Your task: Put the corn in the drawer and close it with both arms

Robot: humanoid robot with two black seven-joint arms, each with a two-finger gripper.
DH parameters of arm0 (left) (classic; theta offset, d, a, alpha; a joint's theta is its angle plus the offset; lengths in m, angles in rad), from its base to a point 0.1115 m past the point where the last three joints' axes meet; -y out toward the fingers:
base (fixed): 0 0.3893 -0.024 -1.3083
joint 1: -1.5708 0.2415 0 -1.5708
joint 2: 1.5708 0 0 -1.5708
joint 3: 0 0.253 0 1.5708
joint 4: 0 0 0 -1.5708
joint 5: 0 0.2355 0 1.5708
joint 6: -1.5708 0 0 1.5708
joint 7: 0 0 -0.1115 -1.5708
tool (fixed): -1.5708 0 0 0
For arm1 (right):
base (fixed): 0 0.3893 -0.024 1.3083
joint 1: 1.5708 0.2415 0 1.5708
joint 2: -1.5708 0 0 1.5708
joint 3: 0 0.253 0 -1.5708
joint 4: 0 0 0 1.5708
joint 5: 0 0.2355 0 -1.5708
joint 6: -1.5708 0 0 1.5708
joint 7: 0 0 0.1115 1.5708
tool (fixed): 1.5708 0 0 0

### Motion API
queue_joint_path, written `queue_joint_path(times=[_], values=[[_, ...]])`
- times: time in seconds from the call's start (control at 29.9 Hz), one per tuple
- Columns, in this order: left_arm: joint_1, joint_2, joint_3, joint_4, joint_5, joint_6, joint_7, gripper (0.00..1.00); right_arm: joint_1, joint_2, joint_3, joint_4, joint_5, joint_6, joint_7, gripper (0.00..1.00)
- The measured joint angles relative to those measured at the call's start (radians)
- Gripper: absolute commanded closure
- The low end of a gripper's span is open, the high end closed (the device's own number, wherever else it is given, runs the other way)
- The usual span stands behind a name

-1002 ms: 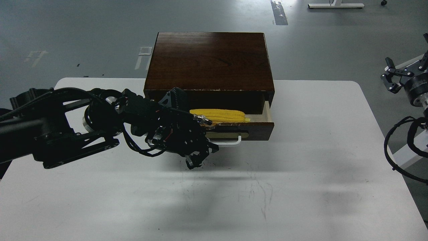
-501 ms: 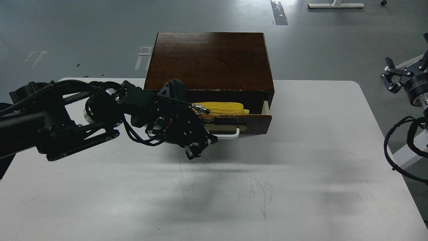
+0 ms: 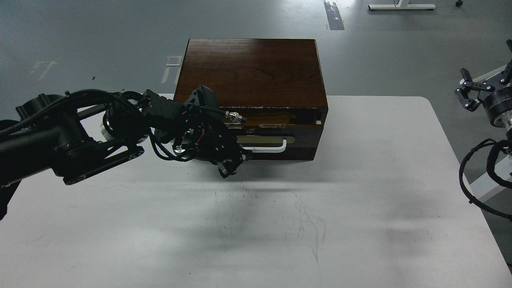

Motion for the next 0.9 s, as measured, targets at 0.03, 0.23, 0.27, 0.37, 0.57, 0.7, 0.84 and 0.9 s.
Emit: queue_joint_path(times=[0.03, 0.23, 0.27, 0.37, 0.57, 0.7, 0.84, 0.9], values=[[-0.003, -0.002, 0.000, 0.011, 0.000, 0.000, 0.000, 1.00, 0.000, 0.000, 0.000, 0.000, 0.000, 0.000, 0.000, 0.00], [-0.014, -0.023, 0.000, 0.068, 0.001, -0.002, -0.001, 1.00, -0.001, 0.000, 0.000, 0.000, 0.000, 0.000, 0.001, 0.00], [-0.016, -0.026, -0.001, 0.072, 0.001, -0.002, -0.002, 1.00, -0.001, 0.000, 0.000, 0.000, 0.000, 0.000, 0.001, 0.00], [-0.021, -0.035, -0.002, 0.076, 0.001, -0.001, -0.003, 1.00, -0.001, 0.000, 0.000, 0.000, 0.000, 0.000, 0.001, 0.00], [-0.029, -0.049, -0.002, 0.111, 0.000, 0.000, -0.004, 1.00, -0.001, 0.000, 0.000, 0.000, 0.000, 0.000, 0.001, 0.00], [-0.038, -0.050, -0.001, 0.117, -0.001, 0.000, -0.005, 1.00, -0.001, 0.000, 0.000, 0.000, 0.000, 0.000, 0.001, 0.00], [-0.045, -0.051, -0.001, 0.112, 0.000, 0.000, -0.007, 1.00, 0.000, 0.000, 0.000, 0.000, 0.000, 0.000, 0.001, 0.00], [-0.057, -0.051, -0.002, 0.088, 0.000, 0.000, -0.010, 1.00, 0.000, 0.000, 0.000, 0.000, 0.000, 0.000, 0.001, 0.00]])
